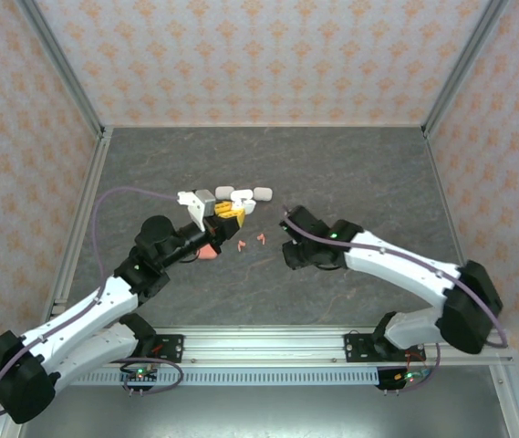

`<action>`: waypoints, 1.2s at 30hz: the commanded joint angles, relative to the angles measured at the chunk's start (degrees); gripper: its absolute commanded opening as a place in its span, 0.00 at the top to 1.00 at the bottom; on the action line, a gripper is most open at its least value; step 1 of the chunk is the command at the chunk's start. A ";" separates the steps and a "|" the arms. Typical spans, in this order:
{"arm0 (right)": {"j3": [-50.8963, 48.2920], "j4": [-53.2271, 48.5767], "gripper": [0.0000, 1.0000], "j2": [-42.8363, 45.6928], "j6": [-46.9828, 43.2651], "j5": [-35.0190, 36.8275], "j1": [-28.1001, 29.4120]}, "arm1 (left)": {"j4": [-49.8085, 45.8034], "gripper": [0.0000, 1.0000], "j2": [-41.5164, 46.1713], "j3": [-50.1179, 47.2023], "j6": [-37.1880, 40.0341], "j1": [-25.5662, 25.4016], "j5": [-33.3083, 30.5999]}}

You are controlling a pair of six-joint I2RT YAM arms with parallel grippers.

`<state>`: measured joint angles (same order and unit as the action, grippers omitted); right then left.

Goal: Insert wireless bluetooth earbuds into charging case

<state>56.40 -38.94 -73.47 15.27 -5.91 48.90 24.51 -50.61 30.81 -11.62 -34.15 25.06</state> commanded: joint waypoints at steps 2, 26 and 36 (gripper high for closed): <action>7.48 2.44 0.75 6.98 -4.22 2.00 -1.00 | 5.55 1.00 -1.27 3.36 -1.71 -0.39 2.17; 22.83 19.99 0.75 1.74 -11.03 -6.56 -0.83 | 12.05 1.00 -5.97 4.96 -4.46 -0.39 5.46; 22.41 15.64 0.75 0.92 -11.30 -6.00 -0.65 | 11.55 1.00 -5.73 4.70 -4.12 -0.41 4.91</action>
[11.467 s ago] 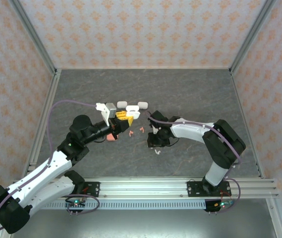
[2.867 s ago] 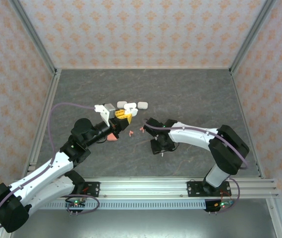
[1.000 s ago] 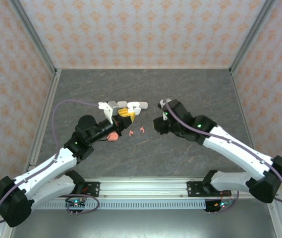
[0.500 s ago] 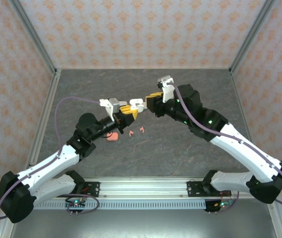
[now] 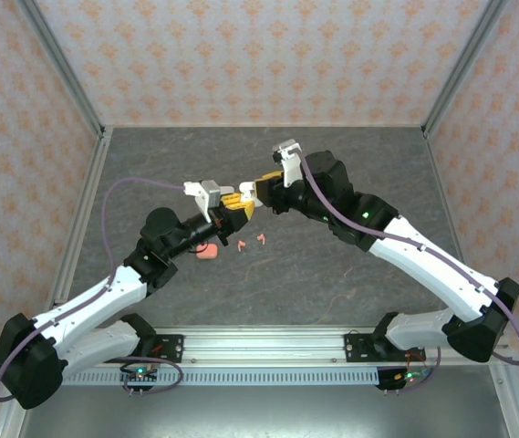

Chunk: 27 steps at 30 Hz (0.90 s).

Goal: Insert wireless bluetooth earbuds into charging case

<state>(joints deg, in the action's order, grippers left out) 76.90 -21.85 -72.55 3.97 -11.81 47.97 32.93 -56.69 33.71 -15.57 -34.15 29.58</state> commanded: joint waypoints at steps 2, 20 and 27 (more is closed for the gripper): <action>1.39 -2.05 0.75 0.11 -0.02 0.46 0.29 | 3.16 1.00 0.44 1.77 -0.05 -0.39 0.35; 2.51 -5.92 0.70 -1.62 3.02 -3.52 0.37 | 3.37 1.00 0.69 1.53 -0.20 -0.39 -0.40; 4.47 -7.43 0.62 -0.99 3.66 -2.41 0.24 | 3.82 1.00 0.74 1.14 -0.33 -0.39 -0.38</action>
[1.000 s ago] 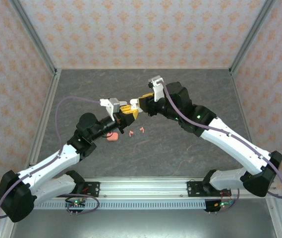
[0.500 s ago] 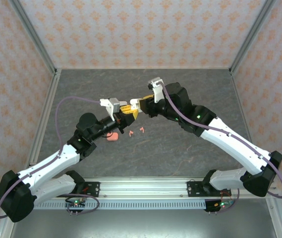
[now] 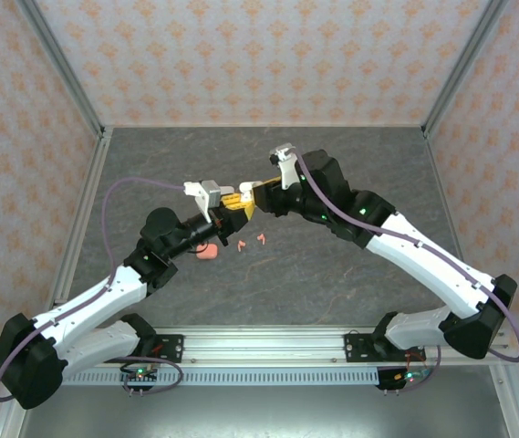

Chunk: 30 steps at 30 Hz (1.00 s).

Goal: Insert wireless bluetooth earbuds into charging case

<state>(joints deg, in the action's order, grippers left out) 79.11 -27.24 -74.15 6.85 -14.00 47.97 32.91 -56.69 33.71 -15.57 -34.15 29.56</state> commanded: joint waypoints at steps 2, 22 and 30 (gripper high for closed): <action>2.43 -1.90 0.57 1.28 1.29 -0.18 -0.18 | 4.07 1.00 0.79 1.00 -0.40 -0.39 -0.38; -5.57 14.24 0.01 2.66 14.86 -31.86 -11.14 | 5.58 1.00 0.61 1.60 -1.28 -0.48 4.59; -5.77 19.94 0.00 1.15 16.69 -37.59 -10.41 | 5.07 1.00 -0.05 1.97 -1.28 -0.54 4.96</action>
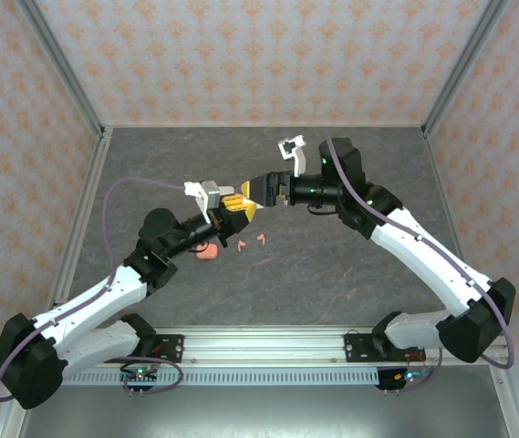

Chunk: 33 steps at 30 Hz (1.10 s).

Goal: Insert wireless bluetooth earbuds into charging case

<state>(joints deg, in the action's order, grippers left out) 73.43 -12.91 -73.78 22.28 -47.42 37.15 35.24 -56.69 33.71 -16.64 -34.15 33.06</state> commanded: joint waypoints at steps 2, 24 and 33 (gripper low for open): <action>-0.22 6.32 0.00 1.21 1.27 -4.39 0.38 | 2.40 1.00 -0.16 2.05 -0.06 -0.57 1.40; 1.64 -12.74 0.03 5.66 -11.78 11.82 0.38 | -2.91 1.00 -1.35 2.88 1.84 -0.57 -2.01; 0.67 -21.31 0.01 11.75 -13.96 39.12 -1.23 | -14.12 1.00 -12.73 9.90 0.31 -0.57 -11.13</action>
<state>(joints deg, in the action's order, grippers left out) 74.46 -31.44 -65.69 9.76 -21.21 36.56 25.21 -65.52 40.45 -15.44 -34.63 25.85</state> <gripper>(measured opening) 0.993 0.180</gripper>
